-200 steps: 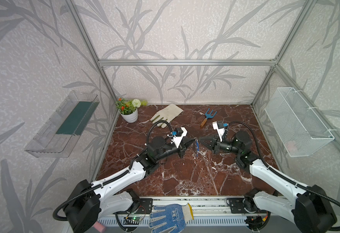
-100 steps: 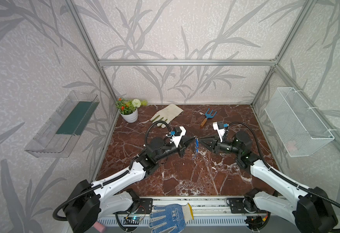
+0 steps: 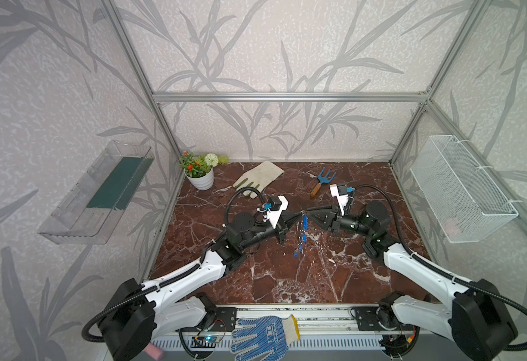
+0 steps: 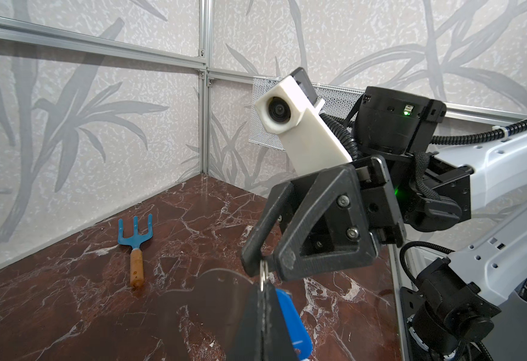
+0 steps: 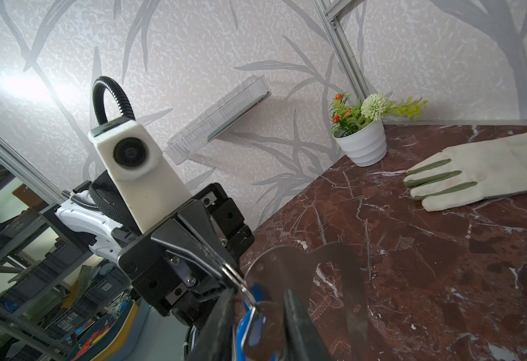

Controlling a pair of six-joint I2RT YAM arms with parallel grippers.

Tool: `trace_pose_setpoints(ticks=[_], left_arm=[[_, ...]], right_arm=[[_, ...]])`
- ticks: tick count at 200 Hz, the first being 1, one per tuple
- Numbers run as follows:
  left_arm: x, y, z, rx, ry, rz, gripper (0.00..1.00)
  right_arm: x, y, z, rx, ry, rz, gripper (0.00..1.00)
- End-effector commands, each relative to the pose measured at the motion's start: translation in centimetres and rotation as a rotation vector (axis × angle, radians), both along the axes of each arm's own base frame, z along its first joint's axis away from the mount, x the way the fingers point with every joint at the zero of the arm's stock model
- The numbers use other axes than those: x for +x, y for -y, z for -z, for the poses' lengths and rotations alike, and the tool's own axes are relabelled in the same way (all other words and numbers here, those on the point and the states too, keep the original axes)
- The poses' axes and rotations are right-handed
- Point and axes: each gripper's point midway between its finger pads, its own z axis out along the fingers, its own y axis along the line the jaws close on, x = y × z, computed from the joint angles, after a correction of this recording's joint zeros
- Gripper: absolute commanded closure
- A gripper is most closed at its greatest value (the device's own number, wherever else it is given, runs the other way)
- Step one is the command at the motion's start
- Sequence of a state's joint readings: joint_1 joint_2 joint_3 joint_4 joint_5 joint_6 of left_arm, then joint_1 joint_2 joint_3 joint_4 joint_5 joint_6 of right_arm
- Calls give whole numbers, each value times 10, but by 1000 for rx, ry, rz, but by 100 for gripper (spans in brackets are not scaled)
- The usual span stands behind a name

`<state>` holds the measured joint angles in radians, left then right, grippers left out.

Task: Attach keys to a key ring
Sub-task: Insert the key into the keyring.

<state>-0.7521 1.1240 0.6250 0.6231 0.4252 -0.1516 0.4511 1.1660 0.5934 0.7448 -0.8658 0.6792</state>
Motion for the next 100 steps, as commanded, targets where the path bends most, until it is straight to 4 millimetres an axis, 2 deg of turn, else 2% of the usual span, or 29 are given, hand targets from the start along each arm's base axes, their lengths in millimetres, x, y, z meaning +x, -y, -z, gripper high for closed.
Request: trace_pose_setpoints(ticks=[1,36,74,100], left_arm=[[-6,0,-18,-48,43,22,100],[-5,-1,-18,-48,43,15,100],[-2,-4,-18,-52,46,-11,100],[-1,-6,-20,-60,54,-26,100]], right_arm=[[-3,-2,-24,45,65,-36,72],[-4,-2,-21,38,62,-38,84],[-4,1,-13,10,60,-10,86],[-4,3,-5,-14,24,1,97]])
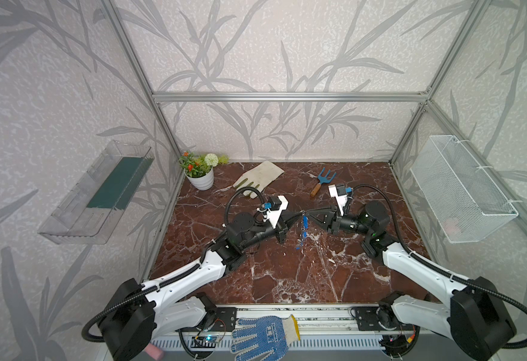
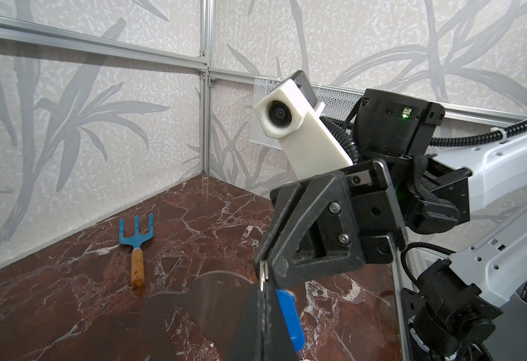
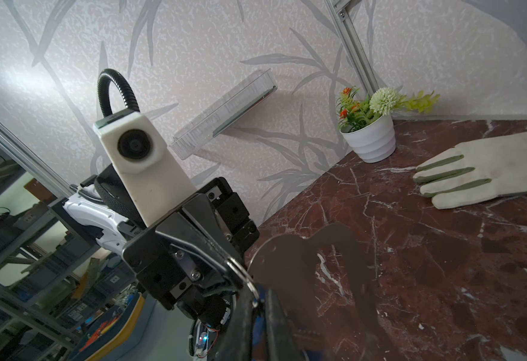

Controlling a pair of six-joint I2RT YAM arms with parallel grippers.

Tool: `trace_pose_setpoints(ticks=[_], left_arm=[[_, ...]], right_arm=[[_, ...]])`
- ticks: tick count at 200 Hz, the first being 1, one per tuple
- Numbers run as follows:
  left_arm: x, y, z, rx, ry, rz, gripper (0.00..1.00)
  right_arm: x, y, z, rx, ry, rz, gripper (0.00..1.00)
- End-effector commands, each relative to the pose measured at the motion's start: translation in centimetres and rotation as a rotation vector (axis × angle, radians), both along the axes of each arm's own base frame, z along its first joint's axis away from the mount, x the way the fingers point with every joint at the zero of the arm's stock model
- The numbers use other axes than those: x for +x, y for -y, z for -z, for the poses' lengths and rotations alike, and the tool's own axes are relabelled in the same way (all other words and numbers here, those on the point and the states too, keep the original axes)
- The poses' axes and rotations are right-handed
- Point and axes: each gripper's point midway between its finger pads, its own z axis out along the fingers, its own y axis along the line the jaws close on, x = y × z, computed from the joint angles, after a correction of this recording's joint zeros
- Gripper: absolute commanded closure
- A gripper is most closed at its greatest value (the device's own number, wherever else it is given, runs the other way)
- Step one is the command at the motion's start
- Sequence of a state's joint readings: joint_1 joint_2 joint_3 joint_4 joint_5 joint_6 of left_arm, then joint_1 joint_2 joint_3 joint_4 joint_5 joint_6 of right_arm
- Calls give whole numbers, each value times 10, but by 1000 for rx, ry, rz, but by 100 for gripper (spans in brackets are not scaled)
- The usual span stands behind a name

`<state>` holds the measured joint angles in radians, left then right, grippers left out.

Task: Attach keys to a key ring
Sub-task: Insert the key into the keyring.

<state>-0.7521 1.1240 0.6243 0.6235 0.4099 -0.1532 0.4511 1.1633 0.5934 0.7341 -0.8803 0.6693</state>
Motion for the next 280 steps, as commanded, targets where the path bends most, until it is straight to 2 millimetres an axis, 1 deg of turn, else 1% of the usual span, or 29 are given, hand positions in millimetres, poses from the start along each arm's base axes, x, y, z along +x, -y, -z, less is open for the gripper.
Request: trace_pose_setpoints(ticks=[1,4,58,87,95,98,121,123,131,168,199,211,222,234,242,250,269,272,280], left_arm=[[-4,-5,-20,-58,56,-11,100],[-3,-5,-20,-58,56,-11,100],[-3,-5,-24,-76,58,-10,100],[-3,-7,-32,-123,86,-17,100],[-4,-5,-33,-133,93,-5,100],[-5,-4,-35,-138,101,2,100],[-5,-1,-42,-206,115,15,100],[-5,-1,-42,-210,116,16,100],[-4,0,-44,-227,117,19,100],[-5,8,-48,-259,128,47,100],[-2,7,-53,-278,144,29,100],[-2,7,-54,-278,146,32,100],[-2,9,-52,-274,141,34,100],[-1,10,-50,-271,136,36,100],[-1,10,-49,-270,133,36,100],[-1,9,-48,-267,133,32,100],[-1,8,-45,-256,128,25,100],[0,7,-45,-253,126,21,100],[0,6,-44,-247,125,14,100]], right_arm=[[-2,4,-6,-11,35,16,98],[-2,4,-6,-15,47,18,100],[-5,3,-2,-25,38,2,100],[-7,-1,4,-29,-1,-34,100],[-8,-2,5,-27,6,-47,100],[-8,-3,6,-21,-21,-53,100],[-9,-7,7,-10,-50,-88,100],[-10,-8,4,-1,-32,-94,100],[-10,-9,2,5,-31,-105,100],[-8,-13,8,3,-57,-121,100],[-6,-14,17,-11,-88,-120,100],[-6,-14,20,-15,-101,-123,96],[-5,-15,22,-14,-106,-123,94],[-6,-15,21,-10,-100,-125,93],[-6,-14,20,-9,-93,-125,91],[-6,-13,18,-9,-82,-116,87],[-5,-7,10,-13,-31,-76,84],[-4,-6,15,-27,-52,-66,83],[-2,0,12,-32,-39,-28,80]])
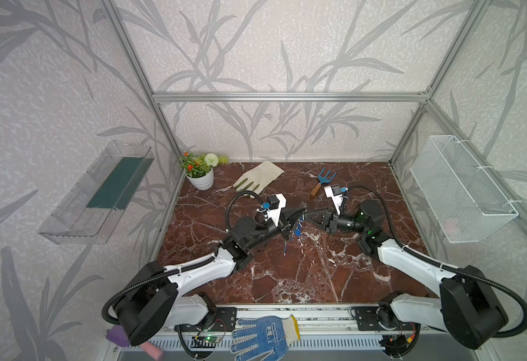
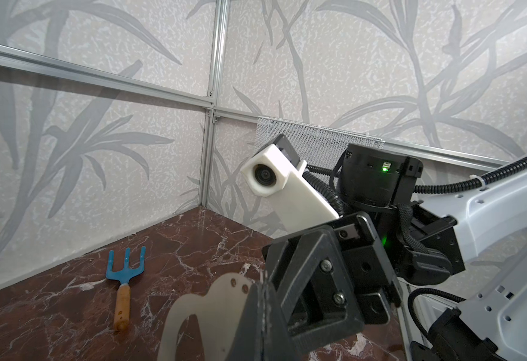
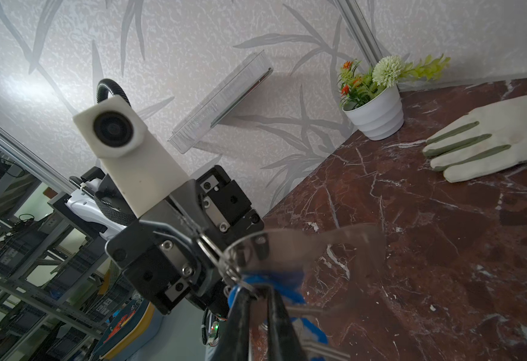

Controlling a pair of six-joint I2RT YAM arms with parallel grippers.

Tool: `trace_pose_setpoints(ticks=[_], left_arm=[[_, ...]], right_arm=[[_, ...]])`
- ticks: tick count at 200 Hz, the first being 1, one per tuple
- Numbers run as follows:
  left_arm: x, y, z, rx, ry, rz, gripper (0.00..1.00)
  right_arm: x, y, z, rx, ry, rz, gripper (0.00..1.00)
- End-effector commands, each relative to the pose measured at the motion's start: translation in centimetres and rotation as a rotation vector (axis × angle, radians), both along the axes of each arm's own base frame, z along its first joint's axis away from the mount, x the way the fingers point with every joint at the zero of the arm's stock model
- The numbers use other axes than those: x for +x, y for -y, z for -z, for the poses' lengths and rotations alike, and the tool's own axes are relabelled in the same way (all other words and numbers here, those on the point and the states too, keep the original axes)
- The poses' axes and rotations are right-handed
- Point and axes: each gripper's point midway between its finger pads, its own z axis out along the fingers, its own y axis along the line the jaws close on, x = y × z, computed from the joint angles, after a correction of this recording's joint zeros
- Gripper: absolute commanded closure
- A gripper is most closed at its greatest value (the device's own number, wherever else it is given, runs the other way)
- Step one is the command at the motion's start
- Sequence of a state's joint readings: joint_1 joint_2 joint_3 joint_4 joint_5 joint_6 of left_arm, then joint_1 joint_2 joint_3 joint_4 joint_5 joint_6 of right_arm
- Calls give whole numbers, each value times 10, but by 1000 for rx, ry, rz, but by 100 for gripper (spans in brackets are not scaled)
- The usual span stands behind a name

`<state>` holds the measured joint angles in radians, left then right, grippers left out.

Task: Attach keys to a key ring
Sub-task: Insert the key into the keyring.

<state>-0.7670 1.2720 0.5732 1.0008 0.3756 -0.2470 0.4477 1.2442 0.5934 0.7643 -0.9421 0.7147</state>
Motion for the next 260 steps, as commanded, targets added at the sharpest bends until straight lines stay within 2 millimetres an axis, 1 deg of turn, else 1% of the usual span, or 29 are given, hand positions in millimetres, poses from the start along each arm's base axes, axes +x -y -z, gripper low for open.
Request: trace_pose_setpoints(ticks=[1,32,48,64,78,93,95,102,132,171,211,228,260], left_arm=[[-10,-4,-35,-76,83,15,100],[-10,-9,-34,-75,81,-9,100],[-10,-8,-34,-72,79,-5,100],[-11,-7,-34,-73,78,3,100],[-12,-7,-35,-79,75,10,100],[-14,-5,-36,-81,71,30,100],[-14,-5,-36,-81,70,31,100],[-14,-4,-36,-83,66,38,100],[-15,-1,-37,-90,55,56,100],[-15,0,-39,-93,49,65,100],[-13,-2,-40,-89,55,43,100],[-12,-3,-40,-90,57,33,100],[-10,-4,-41,-93,57,22,100]], right_arm=[[-4,7,-9,-17,53,35,80],[5,29,-20,-26,123,164,74],[4,35,-29,-16,156,196,73],[2,36,-39,5,187,197,70],[0,36,-46,27,206,189,69],[0,34,-49,48,214,179,69],[0,34,-54,62,235,178,69],[0,33,-56,73,253,176,69],[1,26,-61,129,241,145,71],[0,11,-56,141,229,80,74],[-1,11,-52,135,225,77,80],[-3,10,-48,128,215,65,80],[-5,9,-42,121,203,56,77]])
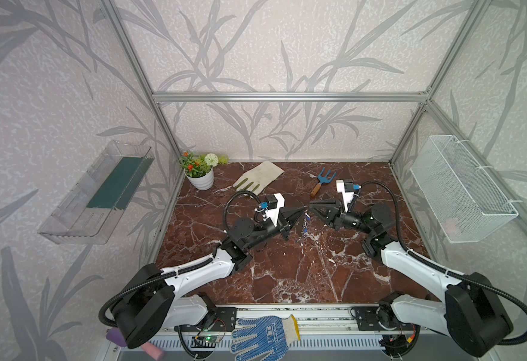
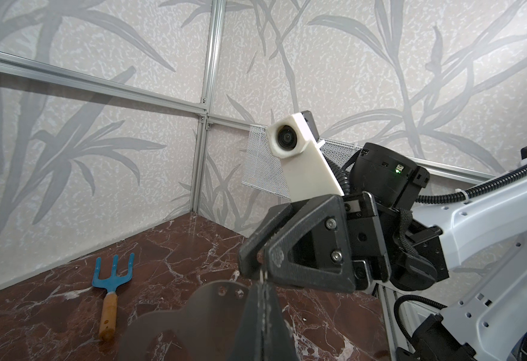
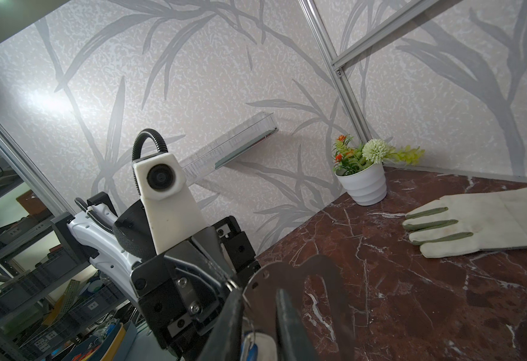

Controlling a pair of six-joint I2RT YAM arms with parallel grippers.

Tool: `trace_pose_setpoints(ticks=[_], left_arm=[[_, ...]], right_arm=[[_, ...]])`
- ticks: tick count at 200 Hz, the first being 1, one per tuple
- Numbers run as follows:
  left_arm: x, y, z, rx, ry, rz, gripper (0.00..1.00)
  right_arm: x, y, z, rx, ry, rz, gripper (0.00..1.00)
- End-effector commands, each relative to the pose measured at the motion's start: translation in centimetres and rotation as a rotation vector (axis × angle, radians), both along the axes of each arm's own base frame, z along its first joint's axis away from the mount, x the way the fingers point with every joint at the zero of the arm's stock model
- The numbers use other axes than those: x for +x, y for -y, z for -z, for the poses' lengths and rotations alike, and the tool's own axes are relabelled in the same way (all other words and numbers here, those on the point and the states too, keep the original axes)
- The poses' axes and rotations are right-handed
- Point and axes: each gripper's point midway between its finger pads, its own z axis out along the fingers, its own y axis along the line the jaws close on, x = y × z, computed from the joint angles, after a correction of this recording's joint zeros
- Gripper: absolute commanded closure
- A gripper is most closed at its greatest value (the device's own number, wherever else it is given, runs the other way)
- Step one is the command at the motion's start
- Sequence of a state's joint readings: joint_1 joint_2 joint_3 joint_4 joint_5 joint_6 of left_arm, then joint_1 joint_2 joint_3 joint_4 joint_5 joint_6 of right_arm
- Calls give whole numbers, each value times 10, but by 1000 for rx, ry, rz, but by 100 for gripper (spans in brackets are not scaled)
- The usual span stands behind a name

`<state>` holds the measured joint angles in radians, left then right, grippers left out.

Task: Attach keys to a key ring
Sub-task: Insert the key into the keyring.

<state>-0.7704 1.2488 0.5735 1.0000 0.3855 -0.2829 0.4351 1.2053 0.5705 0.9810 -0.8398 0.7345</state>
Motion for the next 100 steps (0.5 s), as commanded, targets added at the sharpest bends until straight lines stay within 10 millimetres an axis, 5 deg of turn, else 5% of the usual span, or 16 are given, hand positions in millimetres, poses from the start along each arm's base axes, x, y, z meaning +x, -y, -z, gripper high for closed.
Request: trace_pose_setpoints(ticks=[1,65,100], left_arm=[[-5,-3,-32,-63,69,0,100],[-5,-2,-32,-63,66,3,100],[-5,0,-30,-56,60,18,100]], right_arm=[[-12,-5,2,-3,22,-55,77],[-15,-9,10,-15,6,-80,77],[-15,-9,7,-11,17,-75,91]])
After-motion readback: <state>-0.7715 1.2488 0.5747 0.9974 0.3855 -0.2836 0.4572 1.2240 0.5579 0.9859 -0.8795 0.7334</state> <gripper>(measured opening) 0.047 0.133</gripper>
